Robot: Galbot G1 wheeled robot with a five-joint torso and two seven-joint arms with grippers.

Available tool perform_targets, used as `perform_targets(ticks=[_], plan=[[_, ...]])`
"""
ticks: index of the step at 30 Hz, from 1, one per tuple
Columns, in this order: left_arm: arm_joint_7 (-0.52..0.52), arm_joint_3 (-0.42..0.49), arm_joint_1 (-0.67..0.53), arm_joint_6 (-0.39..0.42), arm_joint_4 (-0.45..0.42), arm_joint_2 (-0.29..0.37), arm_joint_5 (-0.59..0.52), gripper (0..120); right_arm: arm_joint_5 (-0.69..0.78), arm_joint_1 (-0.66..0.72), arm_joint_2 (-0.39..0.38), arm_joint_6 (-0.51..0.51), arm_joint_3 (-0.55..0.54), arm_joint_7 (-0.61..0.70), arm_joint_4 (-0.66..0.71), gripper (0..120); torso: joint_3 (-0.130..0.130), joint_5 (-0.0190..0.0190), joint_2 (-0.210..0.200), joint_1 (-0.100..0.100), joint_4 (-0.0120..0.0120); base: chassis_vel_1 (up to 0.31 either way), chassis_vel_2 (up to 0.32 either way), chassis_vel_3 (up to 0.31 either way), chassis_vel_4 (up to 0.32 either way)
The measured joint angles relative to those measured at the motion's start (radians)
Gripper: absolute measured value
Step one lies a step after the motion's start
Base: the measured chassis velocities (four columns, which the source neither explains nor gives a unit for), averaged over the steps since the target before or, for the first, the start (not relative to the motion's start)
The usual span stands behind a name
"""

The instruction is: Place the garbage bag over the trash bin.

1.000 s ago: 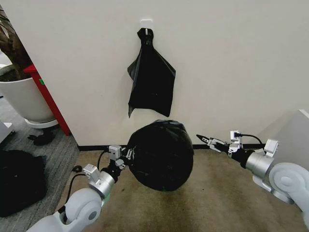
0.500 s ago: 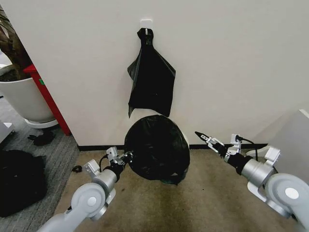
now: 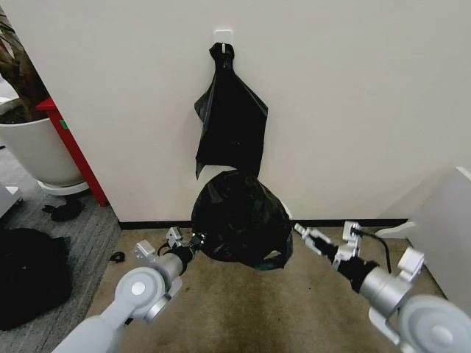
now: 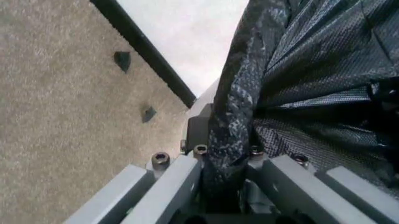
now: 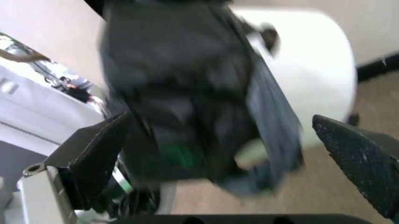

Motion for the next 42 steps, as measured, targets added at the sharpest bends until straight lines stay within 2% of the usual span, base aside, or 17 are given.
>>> perform_targets(ticks=[4, 8, 16, 20, 26, 31, 37, 42], plan=[[-0.015, 0.0, -0.006, -0.001, -0.004, 0.0, -0.023, 0, -0.05, -0.014, 0.015, 0.006, -0.017, -0.021, -0.029, 100, 0.0, 0.0, 0.0, 0.0, 0.0001, 0.0, 0.0, 0.0, 0.0], [-0.023, 0.0, 0.003, -0.001, -0.027, 0.001, -0.035, 0, -0.085, 0.039, 0.034, 0.011, -0.047, -0.025, -0.124, 100, 0.0, 0.0001, 0.0, 0.0, 0.0004, 0.0, 0.0, 0.0, 0.0], [-0.032, 0.0, 0.007, -0.001, -0.046, 0.003, -0.044, 0, -0.108, 0.076, 0.037, 0.012, -0.06, -0.026, -0.198, 100, 0.0, 0.0002, 0.0, 0.0, 0.0004, 0.0, 0.0, 0.0, 0.0], [-0.056, -0.001, -0.001, -0.001, -0.071, 0.006, -0.072, 0, -0.15, 0.099, 0.038, 0.022, -0.061, -0.041, -0.306, 100, 0.0, 0.0002, 0.0, 0.0, 0.0004, 0.0, 0.0, 0.0, 0.0], [-0.08, -0.001, -0.009, -0.002, -0.08, 0.007, -0.09, 0, -0.182, 0.097, 0.038, 0.037, -0.056, -0.063, -0.354, 100, 0.0, 0.0002, 0.0, 0.0, 0.0003, 0.0, 0.0, 0.0, 0.0], [-0.086, 0.012, -0.012, 0.004, -0.083, 0.009, -0.047, 0, -0.159, 0.061, 0.042, 0.048, -0.033, -0.057, -0.293, 100, 0.0, -0.0002, 0.0, 0.0, 0.0003, 0.0, 0.0, 0.0, 0.0], [-0.144, 0.034, -0.073, 0.021, -0.072, 0.018, 0.06, 0, -0.151, -0.058, 0.057, 0.053, 0.011, -0.069, -0.112, 100, 0.0, 0.0001, 0.0, 0.0, 0.0002, 0.0, 0.0, 0.0, 0.0], [-0.179, 0.038, -0.094, 0.031, -0.06, 0.021, 0.109, 0, -0.144, -0.101, 0.062, 0.062, 0.066, -0.07, 0.006, 100, 0.0, 0.0, 0.0, 0.0, 0.0001, 0.0, 0.0, 0.0, 0.0]])
